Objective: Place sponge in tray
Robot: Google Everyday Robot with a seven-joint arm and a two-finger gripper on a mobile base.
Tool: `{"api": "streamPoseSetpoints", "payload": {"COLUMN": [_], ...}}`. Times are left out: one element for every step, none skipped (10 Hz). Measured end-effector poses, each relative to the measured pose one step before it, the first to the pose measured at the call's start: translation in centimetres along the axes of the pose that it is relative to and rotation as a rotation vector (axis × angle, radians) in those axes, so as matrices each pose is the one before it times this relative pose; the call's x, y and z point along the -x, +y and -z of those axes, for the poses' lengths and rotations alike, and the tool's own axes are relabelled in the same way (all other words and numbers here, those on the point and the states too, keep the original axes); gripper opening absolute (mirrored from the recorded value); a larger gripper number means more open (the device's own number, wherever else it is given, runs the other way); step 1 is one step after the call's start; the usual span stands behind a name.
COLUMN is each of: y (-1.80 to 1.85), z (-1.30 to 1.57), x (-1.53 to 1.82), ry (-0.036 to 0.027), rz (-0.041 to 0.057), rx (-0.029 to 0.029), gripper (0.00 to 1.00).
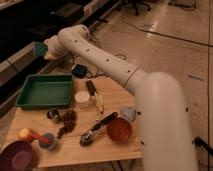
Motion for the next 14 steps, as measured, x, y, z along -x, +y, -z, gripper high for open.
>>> {"api": "streamPoseSetpoints", "payload": {"y": [-1.471,-1.256,-1.303,-1.224,-1.14,-0.958,-1.464,-1.544,-0.894,-1.128,-0.811,-0.142,0.04,0.362], "z": [0.94,0.714,0.55,0.096,-0.24,-0.523,-1.215,-1.39,-0.774,-1.207,-1.678,-1.789,-1.921,-1.922], "x": [-0.699,-0.889,-0.856,-0.05,0.461,0.606,1.093,1.067,0.78,1.315,1.885,1.714,1.81,1.989], "ry": [-0.00194,0.00251,0.00155,-0.00105,-0.00157,-0.0003,0.00111,0.00149,-0.00033,-0.00125,-0.00197,-0.00027,0.00096,0.00042], "rz": [-0.00151,-0.00045,0.00297,0.00122,-0.00121,-0.00102,-0.0005,0.00159,0.00062,-0.00085,-0.00537,0.00694,0.00139,-0.00066], "rx": [0.0009,-0.00031,0.00029,0.00023,0.00089,0.00158,-0.00051,-0.00267,0.00033,0.00109,0.00065,0.00196,-0.00264,0.00011], "gripper": [0.18,0.18,0.18,0.18,0.18,0.18,0.18,0.18,0.18,0.18,0.18,0.18,0.18,0.19]}}
